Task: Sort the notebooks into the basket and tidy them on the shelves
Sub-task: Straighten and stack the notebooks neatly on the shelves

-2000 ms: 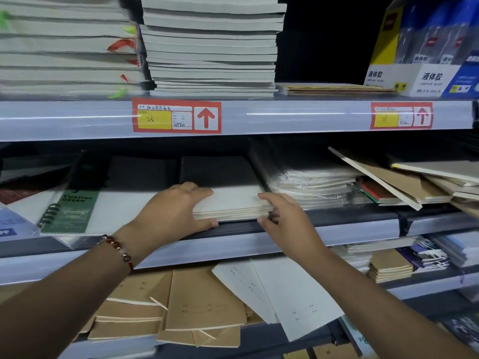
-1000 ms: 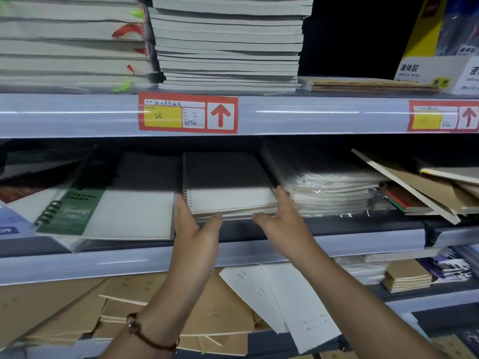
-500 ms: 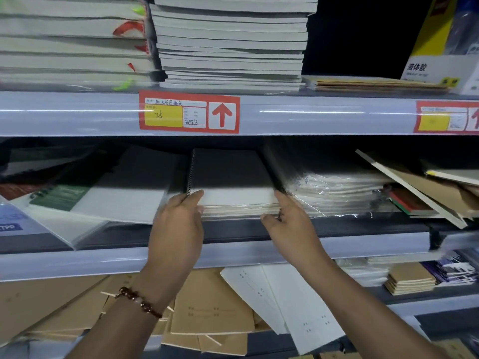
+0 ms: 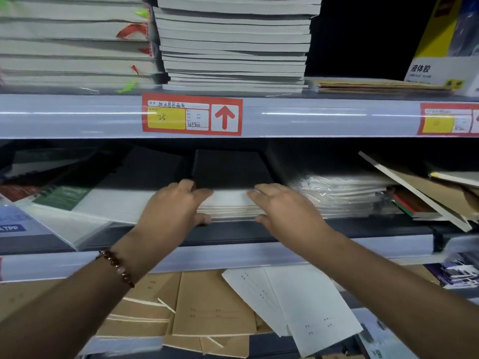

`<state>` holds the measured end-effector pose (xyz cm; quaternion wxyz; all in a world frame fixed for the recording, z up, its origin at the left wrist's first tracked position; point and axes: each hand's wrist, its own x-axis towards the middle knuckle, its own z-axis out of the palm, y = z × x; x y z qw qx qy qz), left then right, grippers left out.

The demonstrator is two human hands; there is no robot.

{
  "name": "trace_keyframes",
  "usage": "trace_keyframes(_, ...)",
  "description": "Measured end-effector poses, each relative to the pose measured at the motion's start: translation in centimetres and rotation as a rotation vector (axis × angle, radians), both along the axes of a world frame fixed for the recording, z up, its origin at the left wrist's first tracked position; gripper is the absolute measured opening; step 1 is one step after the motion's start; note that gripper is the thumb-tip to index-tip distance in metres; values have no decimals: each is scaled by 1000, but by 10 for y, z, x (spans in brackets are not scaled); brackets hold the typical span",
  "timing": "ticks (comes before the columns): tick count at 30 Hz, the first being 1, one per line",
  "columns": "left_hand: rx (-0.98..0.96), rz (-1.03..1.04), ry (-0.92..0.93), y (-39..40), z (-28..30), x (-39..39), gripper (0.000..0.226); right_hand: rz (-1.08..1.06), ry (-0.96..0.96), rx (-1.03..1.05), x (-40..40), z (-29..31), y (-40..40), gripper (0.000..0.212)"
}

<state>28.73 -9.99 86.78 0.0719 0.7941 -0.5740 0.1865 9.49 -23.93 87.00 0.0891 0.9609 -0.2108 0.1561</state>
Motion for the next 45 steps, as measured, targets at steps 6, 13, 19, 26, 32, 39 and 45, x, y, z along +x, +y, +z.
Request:
trace_keyframes(6,-122,-29,120,4,-14,-1,50,5,-21,-49,4,-15,-15,45)
trace_keyframes(13,-149,-54,137,7,-15,-3,39,-29,-152,-49,5,-30,-7,55)
trace_keyframes(19,-103,-15,67,6,-21,-8,38,-64,-174,-58,6,-35,-3,59)
trace_keyframes(26,-56,-39,-14,26,-12,-9,53,-61,-88,23,7,-23,11,61)
trace_keyframes(32,55,100,-101,100,1,33,65,191,-36,102,22,-5,51,50)
trace_keyframes(39,137,213,42,169,21,84,108,220,-229,283,60,5,101,38)
trace_keyframes(45,82,174,47,198,26,140,107,47,-328,802,102,2,127,49)
